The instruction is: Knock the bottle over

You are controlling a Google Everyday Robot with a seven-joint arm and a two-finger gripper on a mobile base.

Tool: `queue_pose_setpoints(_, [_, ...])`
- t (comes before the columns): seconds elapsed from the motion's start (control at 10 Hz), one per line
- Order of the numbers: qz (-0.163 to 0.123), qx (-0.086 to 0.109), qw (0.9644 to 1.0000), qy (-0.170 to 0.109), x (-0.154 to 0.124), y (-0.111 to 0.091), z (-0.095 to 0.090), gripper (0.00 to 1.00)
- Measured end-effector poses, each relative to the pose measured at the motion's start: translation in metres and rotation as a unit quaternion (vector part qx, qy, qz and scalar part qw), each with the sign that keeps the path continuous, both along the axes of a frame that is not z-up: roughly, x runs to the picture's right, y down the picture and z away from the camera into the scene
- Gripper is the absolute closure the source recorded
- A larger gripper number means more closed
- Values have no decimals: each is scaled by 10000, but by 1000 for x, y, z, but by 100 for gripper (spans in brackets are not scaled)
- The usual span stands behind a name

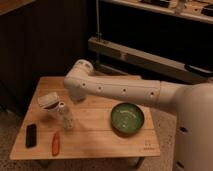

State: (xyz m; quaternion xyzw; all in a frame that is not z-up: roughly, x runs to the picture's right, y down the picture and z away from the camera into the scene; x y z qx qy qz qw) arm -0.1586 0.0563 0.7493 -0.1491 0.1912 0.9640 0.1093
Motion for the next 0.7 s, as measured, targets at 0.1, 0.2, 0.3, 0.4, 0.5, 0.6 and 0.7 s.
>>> queue_pose_setpoints(0.1, [188, 28, 9998, 36, -5, -2, 0, 86])
queue_pose_setpoints(0.2, [401, 108, 9991, 7, -15, -2, -4, 86])
queue_pose_setpoints(0.3, [638, 268, 9976, -60, -22, -3, -10, 86])
queue_pose_setpoints(0.4, [763, 363, 9964, -115, -25, -4, -14, 86])
queue_pose_setpoints(0.5, [869, 432, 9950, -243, -34, -3, -17, 86])
queue_pose_setpoints(0.6, [924, 449, 9941, -339, -39, -2, -19, 86])
queue_pose_setpoints(0.7, [970, 454, 9932, -454, -44, 1, -19, 86])
